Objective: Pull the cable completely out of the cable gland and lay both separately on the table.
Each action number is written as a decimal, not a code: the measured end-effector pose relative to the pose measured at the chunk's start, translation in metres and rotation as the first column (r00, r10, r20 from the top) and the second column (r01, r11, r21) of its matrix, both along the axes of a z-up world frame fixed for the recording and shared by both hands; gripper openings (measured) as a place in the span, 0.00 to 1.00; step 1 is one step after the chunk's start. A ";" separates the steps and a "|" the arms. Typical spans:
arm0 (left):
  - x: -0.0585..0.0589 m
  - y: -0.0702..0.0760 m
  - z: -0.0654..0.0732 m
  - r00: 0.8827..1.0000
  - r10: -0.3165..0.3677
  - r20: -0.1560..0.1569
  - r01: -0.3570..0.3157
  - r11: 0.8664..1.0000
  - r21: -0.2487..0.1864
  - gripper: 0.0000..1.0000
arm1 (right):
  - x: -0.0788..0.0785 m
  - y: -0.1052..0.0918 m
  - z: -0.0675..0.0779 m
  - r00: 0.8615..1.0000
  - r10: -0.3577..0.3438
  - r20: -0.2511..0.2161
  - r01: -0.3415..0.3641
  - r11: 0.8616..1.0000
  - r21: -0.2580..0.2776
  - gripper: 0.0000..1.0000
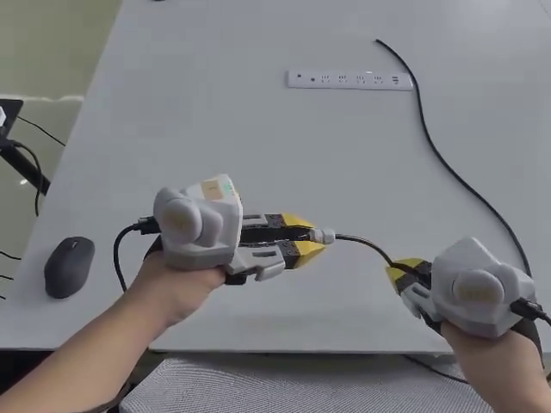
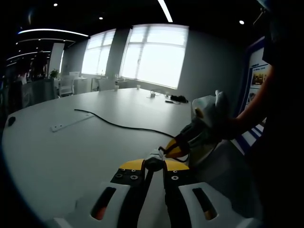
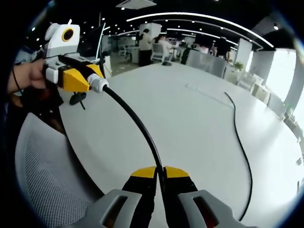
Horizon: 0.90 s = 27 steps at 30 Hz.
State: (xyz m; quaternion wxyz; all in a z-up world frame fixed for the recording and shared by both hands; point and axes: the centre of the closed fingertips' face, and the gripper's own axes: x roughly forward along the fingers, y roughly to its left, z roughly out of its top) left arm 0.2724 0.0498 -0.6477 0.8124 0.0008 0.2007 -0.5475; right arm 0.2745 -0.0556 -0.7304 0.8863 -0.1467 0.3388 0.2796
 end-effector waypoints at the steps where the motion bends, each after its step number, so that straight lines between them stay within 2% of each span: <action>1: 0.000 0.000 0.000 1.000 0.002 0.000 -0.002 1.000 -0.001 0.15 | 0.001 0.000 0.002 1.000 0.011 0.005 -0.011 1.000 -0.009 0.00; 4: 0.002 0.001 0.000 1.000 0.004 -0.001 -0.004 1.000 -0.001 0.15 | 0.001 0.001 0.005 0.999 0.047 0.018 -0.046 0.998 -0.038 0.00; 10: 0.002 0.000 -0.001 1.000 0.000 0.000 0.000 1.000 0.005 0.15 | 0.001 0.014 0.020 0.995 0.094 0.031 -0.094 0.996 -0.012 0.08; 14: 0.002 0.000 -0.001 1.000 -0.003 -0.002 0.003 1.000 0.005 0.15 | 0.003 0.026 0.033 0.986 0.151 0.065 -0.149 0.988 -0.035 0.13; 18: 0.001 -0.001 -0.002 1.000 -0.004 -0.004 0.004 1.000 0.007 0.15 | 0.004 0.037 0.043 0.972 0.218 0.089 -0.211 0.974 -0.078 0.16; 25: 0.000 0.000 -0.002 1.000 -0.005 -0.010 0.005 1.000 0.007 0.15 | 0.006 0.058 0.055 0.927 0.349 0.139 -0.327 0.931 -0.160 0.17; 27: -0.001 0.000 -0.003 1.000 -0.008 -0.011 0.008 1.000 0.008 0.15 | 0.006 0.067 0.058 0.900 0.407 0.156 -0.376 0.906 -0.193 0.15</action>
